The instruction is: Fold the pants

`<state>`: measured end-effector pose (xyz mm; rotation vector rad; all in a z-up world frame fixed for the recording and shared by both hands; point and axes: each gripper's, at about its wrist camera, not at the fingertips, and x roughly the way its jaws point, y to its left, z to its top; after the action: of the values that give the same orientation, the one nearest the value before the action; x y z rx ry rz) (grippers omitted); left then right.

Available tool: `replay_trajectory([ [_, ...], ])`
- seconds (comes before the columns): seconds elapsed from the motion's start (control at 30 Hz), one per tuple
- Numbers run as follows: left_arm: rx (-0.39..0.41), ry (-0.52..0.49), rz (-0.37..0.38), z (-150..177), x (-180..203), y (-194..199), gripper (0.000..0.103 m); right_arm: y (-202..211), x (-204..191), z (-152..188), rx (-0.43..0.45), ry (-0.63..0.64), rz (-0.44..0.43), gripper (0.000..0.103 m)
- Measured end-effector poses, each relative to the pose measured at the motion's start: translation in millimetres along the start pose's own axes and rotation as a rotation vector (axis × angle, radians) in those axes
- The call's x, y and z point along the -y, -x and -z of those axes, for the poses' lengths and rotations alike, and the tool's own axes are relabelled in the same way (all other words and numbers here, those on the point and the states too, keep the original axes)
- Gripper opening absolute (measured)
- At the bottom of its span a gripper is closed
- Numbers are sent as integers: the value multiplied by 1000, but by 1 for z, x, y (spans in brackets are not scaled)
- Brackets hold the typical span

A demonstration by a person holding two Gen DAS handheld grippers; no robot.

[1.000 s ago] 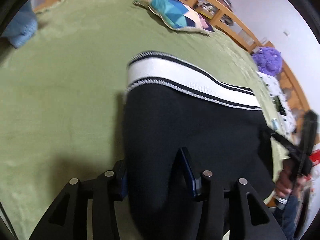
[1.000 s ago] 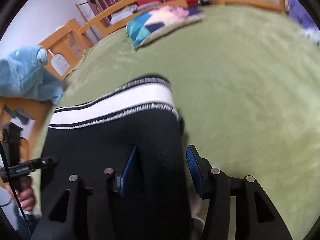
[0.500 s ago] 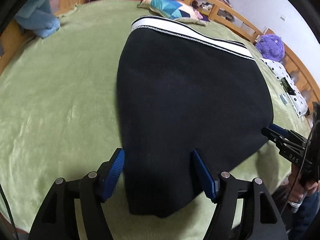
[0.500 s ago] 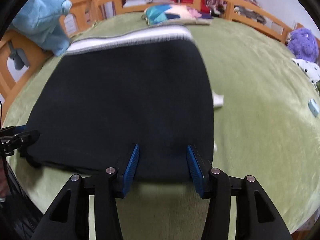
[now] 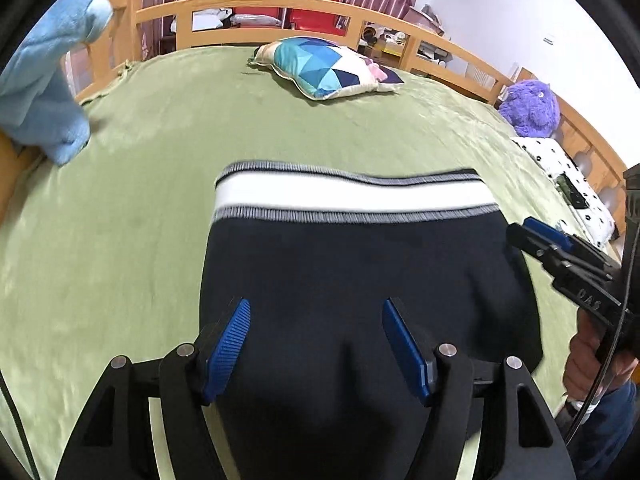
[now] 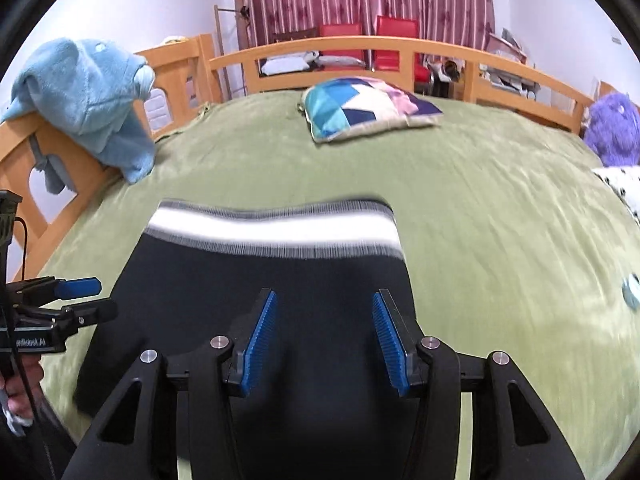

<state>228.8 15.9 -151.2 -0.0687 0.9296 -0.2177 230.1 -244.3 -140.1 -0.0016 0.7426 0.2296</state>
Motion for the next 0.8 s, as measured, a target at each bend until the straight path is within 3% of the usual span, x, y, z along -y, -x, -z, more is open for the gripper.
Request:
replay_trajectory([
  [0.13,-39,-11,-31,-3,-7,-38,67,-60,17,1,-71,-49,10,52],
  [0.2,-57,-1,-3,4,-14,-53,67,-74,20,8,-77,-47,43,52],
  [0.3,-59,-9,4,5,-14,-57,71,-74,15,10,-64,7,62,54],
  [0.5,-41,20,28,9,-17,-52,72,-80,22,11,-63,-21,42,56],
  [0.8,-78,41,-72,44,-13,-30,72,-57,19,23,-130,-72,81,61],
])
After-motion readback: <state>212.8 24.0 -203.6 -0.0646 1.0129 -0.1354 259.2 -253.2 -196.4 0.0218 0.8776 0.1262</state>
